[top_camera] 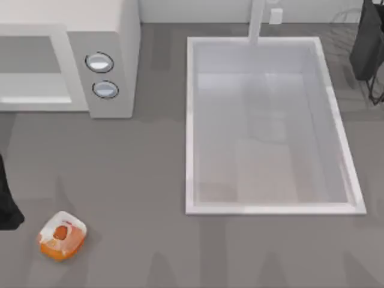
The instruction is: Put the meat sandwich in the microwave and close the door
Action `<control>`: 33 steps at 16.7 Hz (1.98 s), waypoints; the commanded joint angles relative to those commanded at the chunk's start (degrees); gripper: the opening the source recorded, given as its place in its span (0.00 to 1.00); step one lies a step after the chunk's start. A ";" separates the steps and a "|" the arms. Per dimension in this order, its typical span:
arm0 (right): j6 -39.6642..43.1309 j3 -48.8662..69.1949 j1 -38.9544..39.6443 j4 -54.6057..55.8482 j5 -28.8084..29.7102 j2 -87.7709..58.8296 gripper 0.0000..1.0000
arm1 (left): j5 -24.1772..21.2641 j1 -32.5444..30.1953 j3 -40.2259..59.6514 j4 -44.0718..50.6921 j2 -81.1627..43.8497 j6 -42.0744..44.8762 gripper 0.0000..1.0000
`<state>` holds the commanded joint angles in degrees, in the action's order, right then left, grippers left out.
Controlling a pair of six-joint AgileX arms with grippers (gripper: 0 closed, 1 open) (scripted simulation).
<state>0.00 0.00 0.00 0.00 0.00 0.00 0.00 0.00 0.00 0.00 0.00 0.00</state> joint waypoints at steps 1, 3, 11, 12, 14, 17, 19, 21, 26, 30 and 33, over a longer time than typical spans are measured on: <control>0.00 0.00 0.00 0.00 0.00 0.00 1.00 | 0.00 0.00 0.00 0.00 0.00 0.00 1.00; 0.00 0.00 0.00 0.00 0.00 0.00 1.00 | 0.00 -0.18 0.55 0.56 -0.67 0.16 1.00; 0.00 0.00 0.00 0.00 0.00 0.00 1.00 | 0.11 -5.70 17.39 17.70 -26.55 5.03 1.00; 0.00 0.00 0.00 0.00 0.00 0.00 1.00 | 0.14 -6.67 20.37 20.74 -31.72 5.89 1.00; 0.00 0.00 0.00 0.00 0.00 0.00 1.00 | 0.20 -8.58 26.35 26.85 -42.47 7.60 1.00; 0.00 0.00 0.00 0.00 0.00 0.00 1.00 | 0.29 -11.33 35.03 35.77 -58.57 10.10 1.00; 0.00 0.00 0.00 0.00 0.00 0.00 1.00 | 0.35 -13.02 40.45 41.36 -68.43 11.66 1.00; 0.00 0.00 0.00 0.00 0.00 0.00 1.00 | 0.36 -14.52 45.30 46.33 -76.82 13.02 1.00; 0.00 0.00 0.00 0.00 0.00 0.00 1.00 | 0.42 -16.96 52.79 53.94 -88.16 15.21 1.00; 0.00 0.00 0.00 0.00 0.00 0.00 1.00 | 0.42 -17.13 53.25 54.40 -88.72 15.36 1.00; 0.00 0.00 0.00 0.00 0.00 0.00 1.00 | 0.42 -16.92 52.50 53.35 -89.07 15.39 1.00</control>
<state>0.00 0.00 0.00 0.00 0.00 0.00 0.42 -16.92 52.50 53.35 -89.07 15.39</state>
